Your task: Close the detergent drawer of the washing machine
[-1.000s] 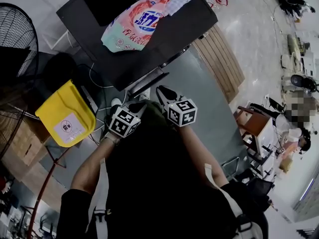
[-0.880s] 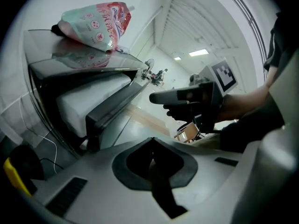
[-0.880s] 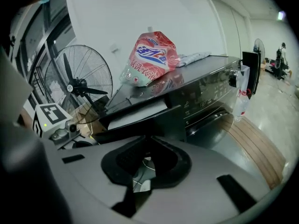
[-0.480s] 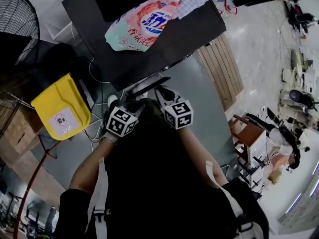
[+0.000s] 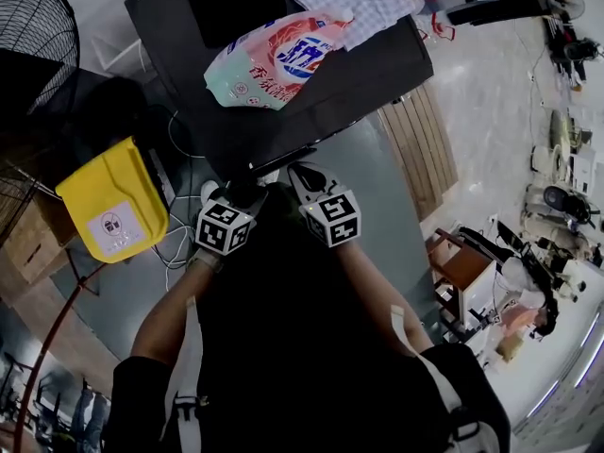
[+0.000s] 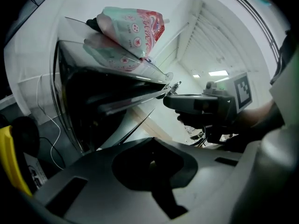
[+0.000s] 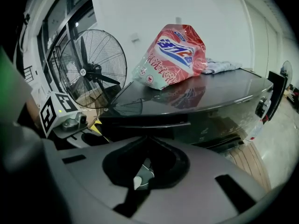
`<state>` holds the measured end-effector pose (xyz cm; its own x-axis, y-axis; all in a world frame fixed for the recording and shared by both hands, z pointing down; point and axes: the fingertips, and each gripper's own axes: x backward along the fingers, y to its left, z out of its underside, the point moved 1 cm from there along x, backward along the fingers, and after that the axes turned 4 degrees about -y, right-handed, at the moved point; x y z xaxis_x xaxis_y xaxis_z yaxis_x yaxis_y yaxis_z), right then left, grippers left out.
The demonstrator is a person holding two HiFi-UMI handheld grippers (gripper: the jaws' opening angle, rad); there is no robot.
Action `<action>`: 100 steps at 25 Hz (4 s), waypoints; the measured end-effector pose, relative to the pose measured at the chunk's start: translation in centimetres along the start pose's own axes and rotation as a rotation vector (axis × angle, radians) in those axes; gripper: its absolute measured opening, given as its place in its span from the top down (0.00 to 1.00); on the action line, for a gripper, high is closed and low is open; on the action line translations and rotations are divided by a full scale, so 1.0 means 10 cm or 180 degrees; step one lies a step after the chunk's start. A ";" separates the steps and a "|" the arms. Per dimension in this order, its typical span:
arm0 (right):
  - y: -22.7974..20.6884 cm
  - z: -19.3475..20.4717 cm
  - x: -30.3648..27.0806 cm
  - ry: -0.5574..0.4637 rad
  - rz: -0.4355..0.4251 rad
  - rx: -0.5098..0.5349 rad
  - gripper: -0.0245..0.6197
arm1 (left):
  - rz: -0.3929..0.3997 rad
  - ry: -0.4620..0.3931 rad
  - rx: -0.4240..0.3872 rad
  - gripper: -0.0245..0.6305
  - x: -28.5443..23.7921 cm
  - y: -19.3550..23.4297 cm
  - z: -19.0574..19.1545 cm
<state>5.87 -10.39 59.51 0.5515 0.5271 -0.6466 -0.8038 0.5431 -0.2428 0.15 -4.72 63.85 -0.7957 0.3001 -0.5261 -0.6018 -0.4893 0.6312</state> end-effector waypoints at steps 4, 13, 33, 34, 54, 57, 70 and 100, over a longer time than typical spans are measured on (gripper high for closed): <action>-0.03 -0.04 -0.02 0.0027 -0.0038 -0.0007 0.93 | 0.0024 0.0005 0.0016 0.95 -0.02 0.00 -0.05; -0.04 -0.03 -0.05 0.0084 -0.0104 0.0052 0.94 | 0.0115 0.0036 -0.0167 0.95 -0.11 -0.09 -0.09; -0.16 -0.14 -0.13 0.0105 -0.0125 0.0084 0.94 | -0.0113 -0.0187 0.0018 0.95 -0.10 0.09 -0.28; -0.19 -0.14 -0.13 0.0118 -0.0111 0.0016 0.94 | -0.0117 -0.0190 0.0083 0.95 -0.09 0.11 -0.27; -0.22 -0.14 0.02 -0.0082 0.0135 -0.0263 0.94 | 0.0113 -0.0053 -0.0166 0.95 -0.08 -0.02 -0.29; -0.22 -0.18 0.11 -0.0164 0.0209 -0.0397 0.94 | 0.0231 0.0006 -0.0352 0.95 -0.07 -0.13 -0.35; -0.11 -0.44 0.76 -0.0674 0.0514 -0.0689 0.94 | 0.0640 -0.0104 -0.0847 0.95 0.17 -0.63 -0.85; 0.38 -1.51 2.62 -0.1905 0.1298 -0.0232 0.93 | 0.1252 -0.1059 -0.2249 0.95 1.11 -2.20 -2.34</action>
<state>13.89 -4.32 30.70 0.2156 0.9569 -0.1945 -0.9728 0.1932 -0.1278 6.14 -9.75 30.75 -0.9817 0.1723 -0.0811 -0.1841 -0.9676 0.1728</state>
